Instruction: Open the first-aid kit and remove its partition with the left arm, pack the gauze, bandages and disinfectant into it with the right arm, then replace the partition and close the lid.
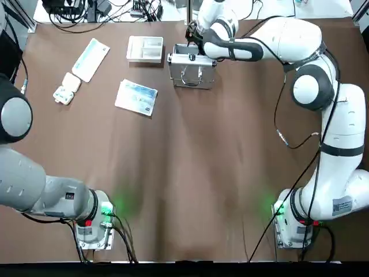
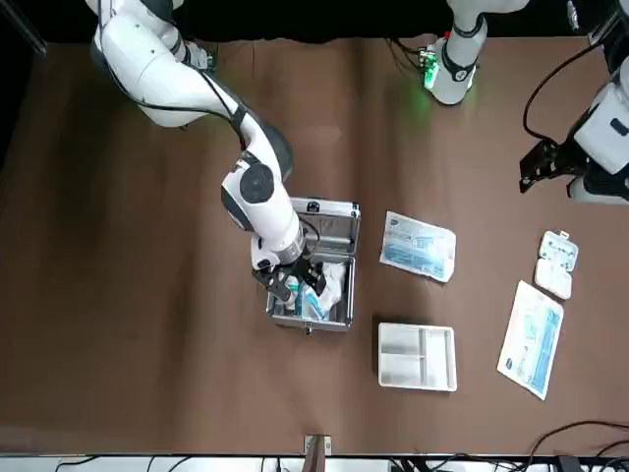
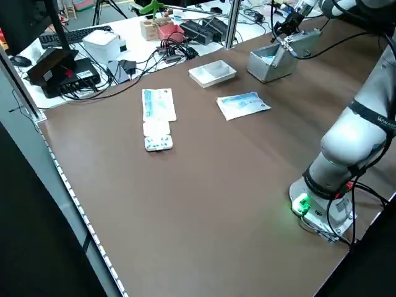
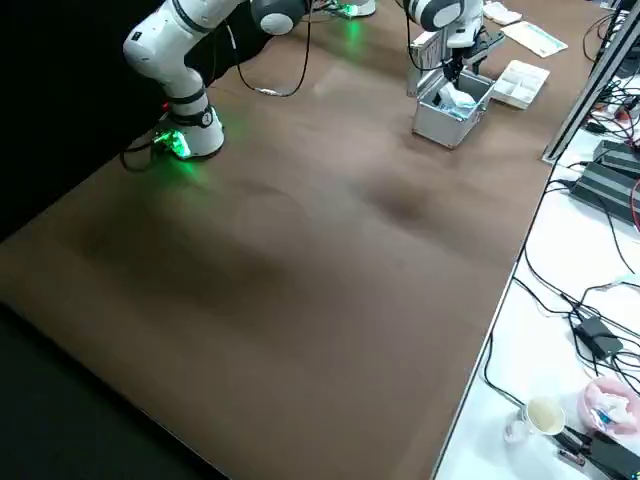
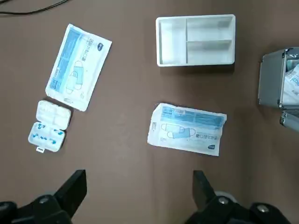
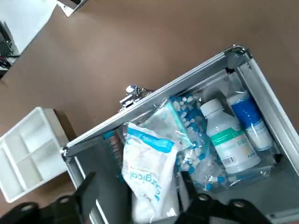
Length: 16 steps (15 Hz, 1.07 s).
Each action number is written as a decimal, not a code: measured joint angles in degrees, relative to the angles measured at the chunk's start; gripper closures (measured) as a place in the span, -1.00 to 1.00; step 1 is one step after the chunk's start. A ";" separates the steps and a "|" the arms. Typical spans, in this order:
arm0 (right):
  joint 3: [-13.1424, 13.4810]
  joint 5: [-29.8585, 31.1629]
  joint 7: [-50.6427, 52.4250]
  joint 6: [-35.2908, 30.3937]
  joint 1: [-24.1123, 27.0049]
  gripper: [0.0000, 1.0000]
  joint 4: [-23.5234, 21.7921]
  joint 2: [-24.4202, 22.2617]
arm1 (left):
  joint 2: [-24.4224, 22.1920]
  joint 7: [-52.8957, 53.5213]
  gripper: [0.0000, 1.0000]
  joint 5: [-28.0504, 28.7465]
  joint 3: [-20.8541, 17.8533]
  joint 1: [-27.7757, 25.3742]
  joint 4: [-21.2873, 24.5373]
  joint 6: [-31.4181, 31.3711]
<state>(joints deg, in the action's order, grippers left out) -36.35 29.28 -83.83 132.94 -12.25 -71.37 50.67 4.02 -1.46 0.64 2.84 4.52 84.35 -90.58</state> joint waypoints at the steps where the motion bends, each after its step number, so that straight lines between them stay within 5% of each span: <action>1: 0.02 -0.66 0.01 -0.69 0.16 -0.63 0.50 -0.12 | 0.59 -0.01 -1.00 0.00 0.05 0.15 0.04 -0.77; 6: -1.96 -1.25 3.81 -11.48 4.88 -0.62 2.00 -2.44 | 5.52 -0.49 -1.00 0.00 0.37 1.85 0.16 -7.81; 8: -7.18 -1.29 9.00 -17.07 11.20 -0.62 2.24 -3.43 | 7.97 -0.49 -1.00 0.00 0.50 2.28 0.17 -11.58; 12: -23.17 -1.35 21.67 -29.51 31.49 -0.63 2.58 -4.45 | 12.89 -3.42 -1.00 0.00 0.63 3.33 0.17 -17.20; 16: -31.37 -1.40 35.20 -37.13 47.99 -0.67 2.39 -4.62 | 19.09 -9.39 -1.00 0.00 0.70 3.77 -0.47 -23.46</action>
<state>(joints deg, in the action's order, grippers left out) -67.72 27.87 -48.63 95.81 35.74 -68.98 46.05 23.12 -10.86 0.64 3.54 8.29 83.88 -114.04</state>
